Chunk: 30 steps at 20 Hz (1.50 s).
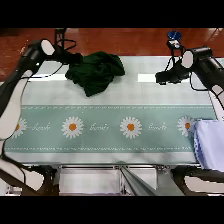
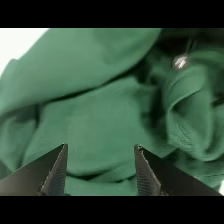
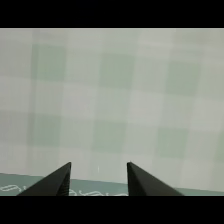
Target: Fold the shirts.
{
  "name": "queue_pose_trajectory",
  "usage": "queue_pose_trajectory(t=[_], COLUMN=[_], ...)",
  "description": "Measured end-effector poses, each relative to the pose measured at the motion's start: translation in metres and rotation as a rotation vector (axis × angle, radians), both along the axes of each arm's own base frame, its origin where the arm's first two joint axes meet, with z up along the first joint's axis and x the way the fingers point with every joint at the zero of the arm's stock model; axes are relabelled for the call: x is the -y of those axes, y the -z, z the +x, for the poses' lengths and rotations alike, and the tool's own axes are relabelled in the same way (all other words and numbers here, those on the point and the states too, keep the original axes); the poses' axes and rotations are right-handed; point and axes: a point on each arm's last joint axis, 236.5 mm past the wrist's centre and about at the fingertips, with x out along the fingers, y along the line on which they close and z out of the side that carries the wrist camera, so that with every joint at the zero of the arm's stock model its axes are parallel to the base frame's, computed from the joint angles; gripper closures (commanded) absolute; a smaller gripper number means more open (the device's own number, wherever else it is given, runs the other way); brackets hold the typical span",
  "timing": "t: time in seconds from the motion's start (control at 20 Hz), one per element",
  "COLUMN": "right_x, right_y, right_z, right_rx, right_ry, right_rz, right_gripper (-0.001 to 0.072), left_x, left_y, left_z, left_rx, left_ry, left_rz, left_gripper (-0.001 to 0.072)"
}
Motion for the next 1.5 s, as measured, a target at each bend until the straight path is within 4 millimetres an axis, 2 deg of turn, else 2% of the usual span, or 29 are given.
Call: queue_pose_trajectory(t=[0.2, 0.5, 0.55, 0.6, 0.65, 0.75, 0.9, 1.1, 1.2, 1.3, 1.4, 1.5], right_x=[-0.001, -0.002, -0.003, -0.003, -0.003, -0.003, -0.002, -0.001, 0.0, 0.0, 0.001, -0.002], right_y=[0.001, 0.002, 0.002, 0.002, 0.002, 0.002, 0.003, -0.004, -0.017, -0.037, -0.062, -0.09], right_z=[-0.003, -0.005, -0.005, -0.006, -0.006, -0.006, -0.008, -0.014, -0.016, -0.019, -0.024, -0.034], right_rx=[-0.012, -0.023, -0.024, -0.025, -0.025, -0.026, -0.036, -0.041, -0.017, 0.026, 0.078, 0.13], right_ry=[0.009, 0.013, 0.013, 0.013, 0.015, 0.016, 0.016, 0.017, 0.016, 0.016, 0.016, 0.013], right_rz=[0.009, 0.014, 0.015, 0.015, 0.015, 0.016, 0.014, 0.012, 0.016, 0.025, 0.038, 0.067], right_gripper=[0.0303, 0.0303, 0.0303, 0.0303, 0.0303, 0.0303, 0.0303, 0.0303, 0.0303, 0.0303, 0.0303, 0.0303], left_x=[0.003, 0.006, 0.007, 0.007, 0.007, 0.007, 0.004, 0.008, 0.014, 0.023, 0.037, 0.048], left_y=[0.045, 0.087, 0.093, 0.097, 0.1, 0.103, 0.09, 0.018, -0.034, -0.087, -0.155, -0.218], left_z=[-0.002, -0.015, -0.017, -0.02, -0.023, -0.029, -0.037, -0.017, -0.011, -0.012, -0.015, -0.026], left_rx=[-0.129, -0.247, -0.264, -0.279, -0.297, -0.331, -0.368, -0.221, -0.118, -0.019, 0.119, 0.239], left_ry=[0.033, 0.059, 0.061, 0.057, 0.055, 0.061, 0.078, 0.062, 0.054, 0.057, 0.061, 0.07], left_rz=[0.023, 0.043, 0.046, 0.048, 0.051, 0.063, 0.086, 0.061, 0.017, -0.044, -0.147, -0.246], left_gripper=[0.0202, 0.0208, 0.0296, 0.0536, 0.0685, 0.0683, 0.0683, 0.0683, 0.0683, 0.0683, 0.0683, 0.0683])
